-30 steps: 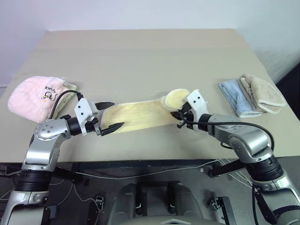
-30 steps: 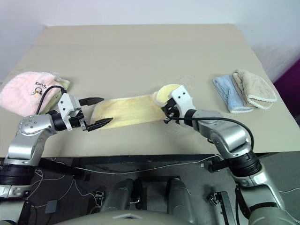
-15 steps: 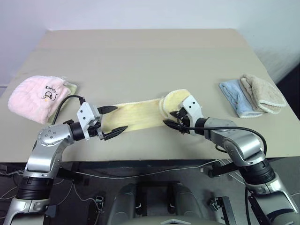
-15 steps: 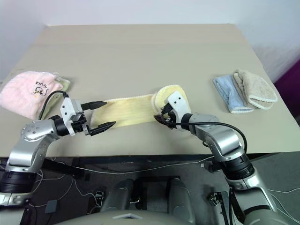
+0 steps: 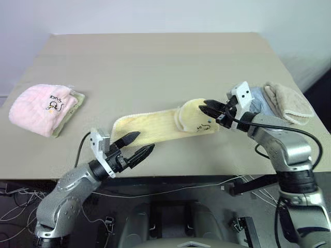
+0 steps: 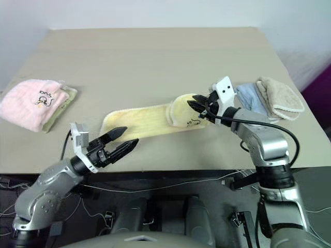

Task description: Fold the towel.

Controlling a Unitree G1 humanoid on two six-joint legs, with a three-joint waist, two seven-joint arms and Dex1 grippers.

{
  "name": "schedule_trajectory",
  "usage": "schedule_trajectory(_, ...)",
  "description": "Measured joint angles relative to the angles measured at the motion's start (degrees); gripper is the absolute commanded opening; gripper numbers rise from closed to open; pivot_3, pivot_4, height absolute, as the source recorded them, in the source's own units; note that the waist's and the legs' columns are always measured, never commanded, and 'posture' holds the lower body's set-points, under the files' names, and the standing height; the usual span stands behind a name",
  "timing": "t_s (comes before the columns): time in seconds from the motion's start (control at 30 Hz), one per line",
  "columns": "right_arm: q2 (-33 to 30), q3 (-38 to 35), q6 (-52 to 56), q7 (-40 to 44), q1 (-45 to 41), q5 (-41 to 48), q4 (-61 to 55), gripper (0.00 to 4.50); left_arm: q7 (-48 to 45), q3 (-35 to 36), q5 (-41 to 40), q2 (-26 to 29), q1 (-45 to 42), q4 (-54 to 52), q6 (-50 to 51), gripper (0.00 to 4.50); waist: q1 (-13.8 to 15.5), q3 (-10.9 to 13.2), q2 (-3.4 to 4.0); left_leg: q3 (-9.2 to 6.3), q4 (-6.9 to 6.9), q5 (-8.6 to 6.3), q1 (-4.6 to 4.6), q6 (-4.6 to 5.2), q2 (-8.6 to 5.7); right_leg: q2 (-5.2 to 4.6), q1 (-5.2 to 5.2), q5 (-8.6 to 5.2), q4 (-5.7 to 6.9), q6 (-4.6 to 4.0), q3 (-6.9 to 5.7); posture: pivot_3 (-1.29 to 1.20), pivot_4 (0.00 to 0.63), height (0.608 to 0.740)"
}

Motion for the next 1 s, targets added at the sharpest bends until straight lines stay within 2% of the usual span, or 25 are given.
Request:
schedule_trajectory(0.03,0.7,1.1,-1.9,0.8,-0.2,-1.2,2.6,0.02,2.7,0.4,-2.5,-1.6,0.5,-0.6,1.0,4.50,0.0,0.0,0.00,-0.01,0.01,0.00,0.01,0.00,-0.02,-0.03,0.02,0.00,0.01,0.00,0.00,0.00,0.150,0.740)
schedule_trajectory(0.23,3.8,5.6,-11.7,4.1,-0.7,-8.4,15.7,0.02,14.5,1.4,-7.6,-5.2,5.6,-5.0,3.3,4.50,0.0,0.0,-0.02,-0.03,0.03,0.00,0.07,0.00,-0.03,-0.01,0.10,0.00,-0.01,0.00,-0.02,0.00,0.150,0.740)
schedule_trajectory(0.4,4.9,7.3,-18.4,5.3,-1.1,-12.8,21.0,0.02,23.4,1.9,-10.4,-8.4,8.7,-6.0,3.6,4.50,-0.1,-0.1,-0.10,-0.05,-0.03,-0.02,0.47,-0.01,-0.01,0.00,0.46,-0.02,-0.05,-0.03,-0.02,0.00,0.150,0.740)
schedule_trajectory(0.6,5.6,5.3,-17.9,7.8,-0.9,-10.8,19.7,0.02,33.0,3.3,-13.8,-11.5,10.7,-6.0,3.6,4.50,-0.1,-0.1,-0.09,-0.07,-0.07,-0.04,0.52,-0.03,-0.01,-0.12,0.46,-0.12,-0.06,-0.21,0.00,0.00,0.150,0.740)
schedule_trajectory(0.77,5.0,1.5,-15.3,9.8,-3.6,-6.4,14.0,0.02,40.4,4.9,-20.3,-14.6,11.1,-5.3,3.3,4.50,0.0,-0.1,-0.08,-0.08,-0.07,-0.06,0.50,-0.05,-0.01,-0.21,0.43,-0.12,-0.07,-0.22,0.00,0.00,0.150,0.740)
schedule_trajectory(1.0,4.2,-0.1,-13.7,9.8,-5.8,-5.9,12.2,0.02,48.2,6.4,-29.2,-16.7,6.6,-1.9,1.6,4.50,0.2,-0.1,-0.09,-0.09,-0.06,-0.07,0.50,-0.06,-0.05,-0.23,0.46,-0.12,-0.08,-0.26,0.00,0.00,0.150,0.740)
